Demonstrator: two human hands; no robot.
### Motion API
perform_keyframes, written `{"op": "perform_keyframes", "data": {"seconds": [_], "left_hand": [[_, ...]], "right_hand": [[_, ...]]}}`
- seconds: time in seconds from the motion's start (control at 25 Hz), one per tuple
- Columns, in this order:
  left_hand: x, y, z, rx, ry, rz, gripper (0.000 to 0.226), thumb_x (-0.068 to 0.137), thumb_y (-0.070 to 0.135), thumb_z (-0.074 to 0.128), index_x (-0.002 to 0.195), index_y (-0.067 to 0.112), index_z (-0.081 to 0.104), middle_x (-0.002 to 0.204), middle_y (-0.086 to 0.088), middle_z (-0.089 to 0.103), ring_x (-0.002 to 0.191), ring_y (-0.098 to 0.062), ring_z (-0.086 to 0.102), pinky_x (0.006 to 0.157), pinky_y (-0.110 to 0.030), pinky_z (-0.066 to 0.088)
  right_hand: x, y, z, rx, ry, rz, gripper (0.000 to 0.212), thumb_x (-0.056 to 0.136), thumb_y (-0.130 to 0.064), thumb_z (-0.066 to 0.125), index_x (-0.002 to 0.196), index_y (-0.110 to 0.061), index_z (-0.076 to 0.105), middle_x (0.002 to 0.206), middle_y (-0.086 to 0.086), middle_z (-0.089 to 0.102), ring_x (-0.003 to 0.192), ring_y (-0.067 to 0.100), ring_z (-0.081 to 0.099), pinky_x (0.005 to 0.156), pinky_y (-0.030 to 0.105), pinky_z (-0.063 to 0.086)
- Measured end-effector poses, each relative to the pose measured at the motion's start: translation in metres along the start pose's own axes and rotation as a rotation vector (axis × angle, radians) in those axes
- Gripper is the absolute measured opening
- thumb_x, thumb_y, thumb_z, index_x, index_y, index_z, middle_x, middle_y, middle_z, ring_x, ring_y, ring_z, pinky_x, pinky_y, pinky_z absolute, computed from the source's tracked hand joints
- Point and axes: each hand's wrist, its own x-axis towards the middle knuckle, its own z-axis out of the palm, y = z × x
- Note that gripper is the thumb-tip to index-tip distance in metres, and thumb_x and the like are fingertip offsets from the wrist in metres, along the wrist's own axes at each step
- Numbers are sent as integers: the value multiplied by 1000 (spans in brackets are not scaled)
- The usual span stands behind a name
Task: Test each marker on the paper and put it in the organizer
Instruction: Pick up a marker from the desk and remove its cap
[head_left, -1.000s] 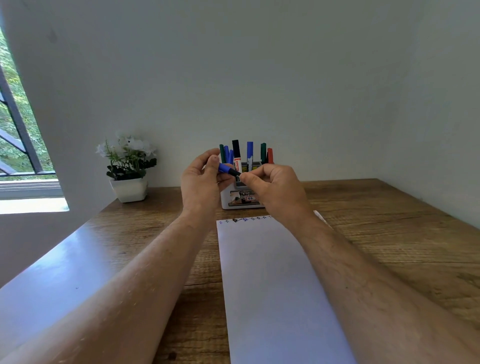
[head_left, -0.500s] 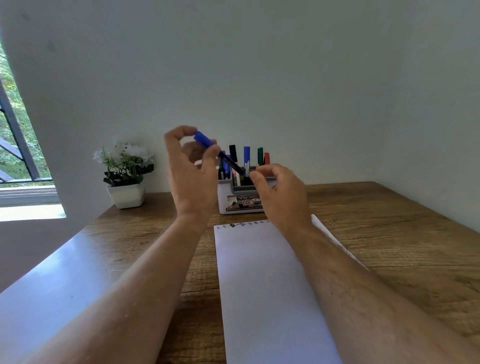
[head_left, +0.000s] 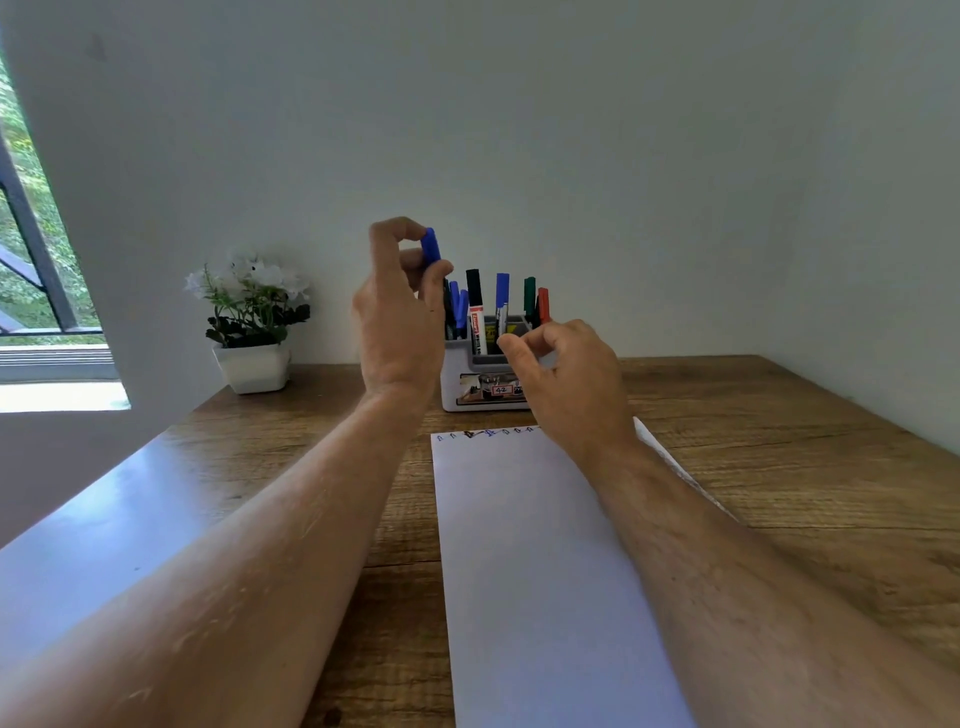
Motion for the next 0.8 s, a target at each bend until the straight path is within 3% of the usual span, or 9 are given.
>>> {"op": "perform_keyframes", "data": {"seconds": [0.2, 0.36, 0.48, 0.6, 0.68, 0.72, 0.8], "left_hand": [[-1, -5, 0, 105, -71, -46, 33, 92, 14, 66, 119, 26, 53, 92, 2, 72, 77, 2, 68, 65, -9, 53], [-15, -12, 4, 357, -300, -96, 44, 96, 16, 60, 138, 24, 50, 111, -7, 71, 92, -14, 69, 82, -36, 60], [-18, -14, 9, 492, -323, -92, 43, 98, 19, 57, 140, 17, 49, 113, -9, 70, 99, -21, 68, 87, -38, 57], [-15, -12, 4, 550, -311, -113, 28, 98, 21, 57, 124, 14, 65, 111, -7, 72, 95, -18, 68, 79, -27, 53], [-12, -11, -2, 530, -291, -207, 15, 95, 23, 62, 105, 19, 73, 99, -1, 74, 80, -5, 65, 65, -13, 47], [-9, -9, -8, 516, -284, -262, 6, 92, 24, 67, 92, 24, 73, 86, 6, 73, 72, 1, 60, 59, -11, 42], [-4, -10, -22, 547, -280, -326, 13, 82, 27, 77, 72, 27, 68, 69, 14, 65, 65, 4, 56, 58, -17, 46]], "right_hand": [[0, 0, 3, -15, -15, -15, 32, 94, -50, 54, 91, -21, 67, 92, -4, 55, 78, 2, 48, 63, 7, 27], [0, 1, 4, -31, -16, -28, 34, 93, -52, 54, 89, -21, 67, 89, -5, 56, 73, -1, 47, 62, 9, 28], [0, 1, 5, -34, -22, -33, 36, 93, -52, 54, 86, -20, 68, 85, -5, 56, 71, -3, 47, 60, 10, 28], [0, -1, 3, -24, -21, -39, 33, 93, -52, 55, 78, -23, 64, 74, -14, 49, 68, -4, 48, 57, 11, 28], [-1, -2, 0, -22, -23, -50, 33, 93, -51, 56, 74, -25, 60, 68, -20, 47, 63, -4, 49, 54, 11, 28], [-1, -2, 0, -21, -26, -55, 33, 93, -51, 55, 72, -26, 59, 65, -21, 48, 60, -4, 50, 53, 10, 28], [-2, -2, -2, -12, -37, -56, 33, 93, -51, 55, 72, -25, 59, 62, -21, 49, 58, -3, 51, 52, 10, 30]]}}
